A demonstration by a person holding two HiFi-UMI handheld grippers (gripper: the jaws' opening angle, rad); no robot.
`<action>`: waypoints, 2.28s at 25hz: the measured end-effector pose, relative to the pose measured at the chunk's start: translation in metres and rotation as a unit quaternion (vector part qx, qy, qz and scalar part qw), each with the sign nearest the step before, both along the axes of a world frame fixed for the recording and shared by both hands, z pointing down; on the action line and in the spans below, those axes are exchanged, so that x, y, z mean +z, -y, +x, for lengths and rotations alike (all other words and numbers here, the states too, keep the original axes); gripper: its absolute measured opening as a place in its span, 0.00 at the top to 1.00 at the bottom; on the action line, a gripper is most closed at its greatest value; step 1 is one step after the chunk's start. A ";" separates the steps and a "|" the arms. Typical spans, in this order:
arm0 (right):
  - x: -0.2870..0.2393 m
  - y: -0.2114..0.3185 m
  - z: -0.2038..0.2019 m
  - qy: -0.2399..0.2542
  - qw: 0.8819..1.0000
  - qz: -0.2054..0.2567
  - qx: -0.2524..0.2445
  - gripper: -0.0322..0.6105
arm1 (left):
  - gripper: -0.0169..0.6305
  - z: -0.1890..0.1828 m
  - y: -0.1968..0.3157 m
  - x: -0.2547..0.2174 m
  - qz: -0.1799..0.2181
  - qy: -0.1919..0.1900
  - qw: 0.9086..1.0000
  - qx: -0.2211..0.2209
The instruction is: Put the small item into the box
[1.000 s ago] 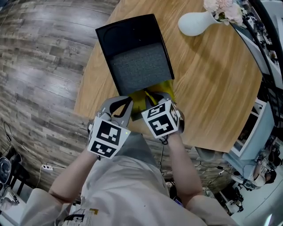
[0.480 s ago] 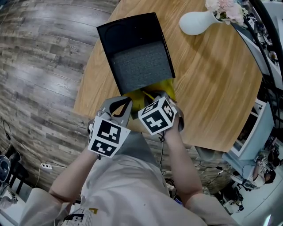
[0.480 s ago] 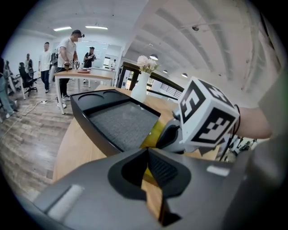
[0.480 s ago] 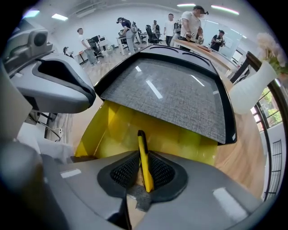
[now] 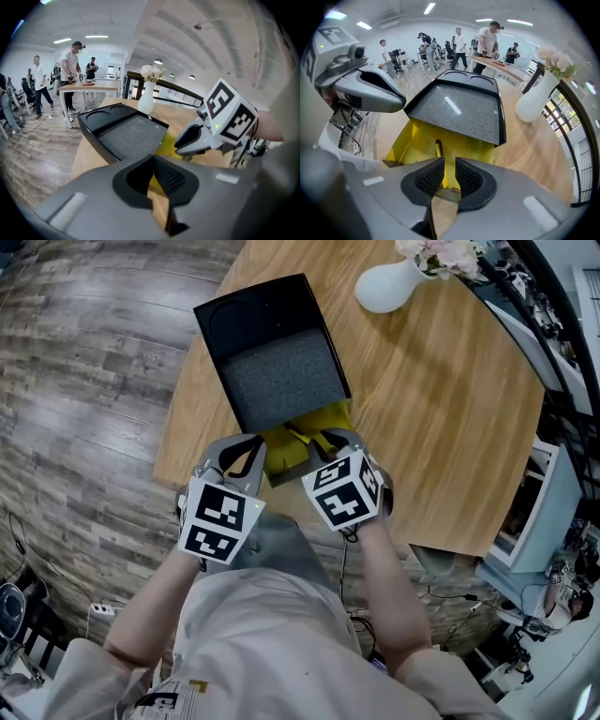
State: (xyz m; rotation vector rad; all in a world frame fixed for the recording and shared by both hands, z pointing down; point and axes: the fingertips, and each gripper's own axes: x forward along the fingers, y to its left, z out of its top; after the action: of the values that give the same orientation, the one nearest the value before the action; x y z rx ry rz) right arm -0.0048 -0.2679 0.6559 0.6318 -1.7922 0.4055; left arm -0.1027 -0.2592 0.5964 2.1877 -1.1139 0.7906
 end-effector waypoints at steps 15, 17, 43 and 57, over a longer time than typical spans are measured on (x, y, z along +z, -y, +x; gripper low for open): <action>-0.166 0.002 0.015 0.175 0.968 0.171 0.063 0.91 | 0.97 0.036 -0.004 -0.113 0.111 -0.001 0.993 0.026; -0.190 0.000 0.021 0.189 0.958 0.203 0.071 0.93 | 0.97 0.041 -0.007 -0.131 0.124 -0.010 0.992 0.030; -0.416 -0.089 0.091 0.324 0.848 0.394 0.142 0.95 | 0.97 0.067 -0.065 -0.352 0.316 -0.040 0.948 0.019; -0.419 -0.104 0.096 0.362 0.835 0.381 0.165 0.95 | 0.97 0.075 -0.071 -0.339 0.312 -0.046 0.949 0.013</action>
State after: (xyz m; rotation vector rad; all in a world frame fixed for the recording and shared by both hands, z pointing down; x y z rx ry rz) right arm 0.0914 -0.1638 0.2369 1.5162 -2.5994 0.1308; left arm -0.0276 -0.1879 0.2575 2.7198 -1.4305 0.3592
